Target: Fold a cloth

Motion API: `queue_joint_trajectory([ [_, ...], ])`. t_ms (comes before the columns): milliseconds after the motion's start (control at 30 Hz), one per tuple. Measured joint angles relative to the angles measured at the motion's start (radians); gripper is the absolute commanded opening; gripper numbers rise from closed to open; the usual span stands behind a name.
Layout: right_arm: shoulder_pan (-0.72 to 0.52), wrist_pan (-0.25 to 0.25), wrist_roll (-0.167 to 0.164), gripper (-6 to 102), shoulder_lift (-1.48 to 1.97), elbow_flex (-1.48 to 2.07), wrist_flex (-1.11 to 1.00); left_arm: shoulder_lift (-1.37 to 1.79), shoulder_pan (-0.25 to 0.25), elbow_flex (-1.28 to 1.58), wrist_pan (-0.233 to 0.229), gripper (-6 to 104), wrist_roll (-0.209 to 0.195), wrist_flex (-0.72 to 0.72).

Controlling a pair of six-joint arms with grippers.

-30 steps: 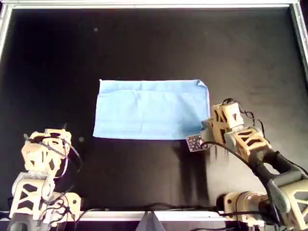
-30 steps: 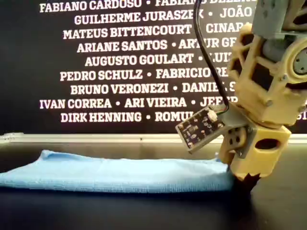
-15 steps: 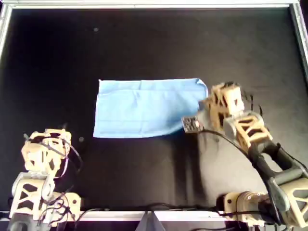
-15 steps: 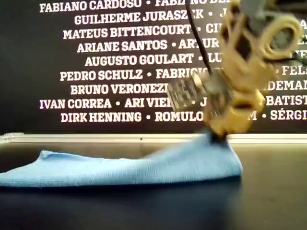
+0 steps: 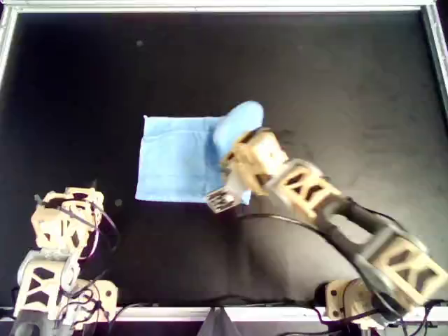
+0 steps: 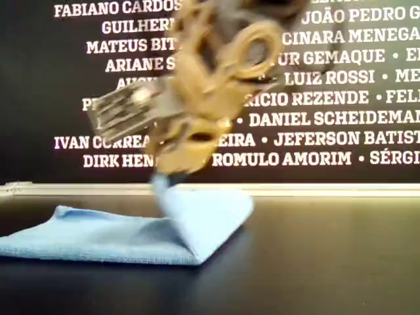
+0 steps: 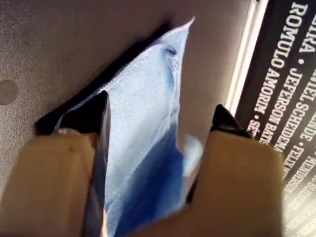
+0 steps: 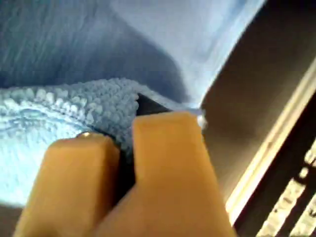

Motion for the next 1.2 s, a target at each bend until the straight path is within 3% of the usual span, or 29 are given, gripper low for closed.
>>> queue_joint_trajectory([
  [633,0.19,0.0,-0.003,2,-0.428,-0.658,0.0,0.0,0.0,0.0,0.0,72,0.0,0.0],
  [1200,0.232,0.0,0.003,4,-0.788,-1.035,0.0,0.0,0.0,0.002,0.0,72,0.0,0.0],
])
